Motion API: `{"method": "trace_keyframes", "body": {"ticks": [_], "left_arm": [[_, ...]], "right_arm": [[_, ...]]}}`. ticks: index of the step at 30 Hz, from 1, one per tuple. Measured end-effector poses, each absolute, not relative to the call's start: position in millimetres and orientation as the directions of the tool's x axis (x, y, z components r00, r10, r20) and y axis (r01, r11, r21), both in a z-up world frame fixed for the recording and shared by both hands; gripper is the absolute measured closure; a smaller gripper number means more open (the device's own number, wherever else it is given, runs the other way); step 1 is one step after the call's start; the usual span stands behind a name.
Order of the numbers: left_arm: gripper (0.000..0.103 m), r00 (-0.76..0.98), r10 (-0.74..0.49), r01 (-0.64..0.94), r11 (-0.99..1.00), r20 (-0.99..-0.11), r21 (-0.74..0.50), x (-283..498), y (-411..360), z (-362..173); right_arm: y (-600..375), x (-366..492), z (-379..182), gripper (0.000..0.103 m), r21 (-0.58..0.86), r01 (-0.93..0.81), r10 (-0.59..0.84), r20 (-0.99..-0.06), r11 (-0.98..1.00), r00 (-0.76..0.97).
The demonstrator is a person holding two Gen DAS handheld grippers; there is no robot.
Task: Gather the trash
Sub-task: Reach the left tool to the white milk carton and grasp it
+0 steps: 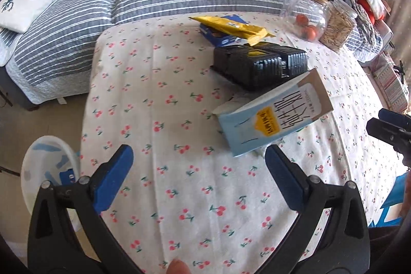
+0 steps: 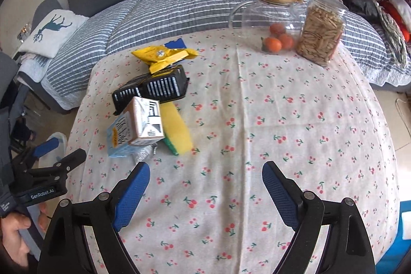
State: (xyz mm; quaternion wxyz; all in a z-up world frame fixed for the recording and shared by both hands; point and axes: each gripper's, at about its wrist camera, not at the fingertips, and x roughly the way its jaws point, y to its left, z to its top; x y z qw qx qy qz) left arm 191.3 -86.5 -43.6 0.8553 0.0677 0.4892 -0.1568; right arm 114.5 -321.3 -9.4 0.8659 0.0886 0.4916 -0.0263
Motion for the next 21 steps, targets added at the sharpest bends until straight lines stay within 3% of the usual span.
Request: {"method": "trace_keyframes", "body": {"ticks": [13,17,21], "left_arm": [[0.005,0.476,-0.290,0.512,0.859,-0.830,-0.006,195,-152,-56],[0.020,0.467,-0.300,0.540,0.842,-0.832,-0.001,196,-161,-58],[0.044,0.478,-0.307,0.550,0.835,-0.823,0.008,192,-161,-54]], "right_arm": [[-387,92,-20,0.012,0.091,0.213,-0.027,-0.869,0.973,0.494],[-390,93,-21,0.012,0.086,0.213,-0.031,-0.870,0.973,0.493],[-386,99,-22,0.012,0.089,0.203,-0.023,-0.871,0.975,0.492]]}}
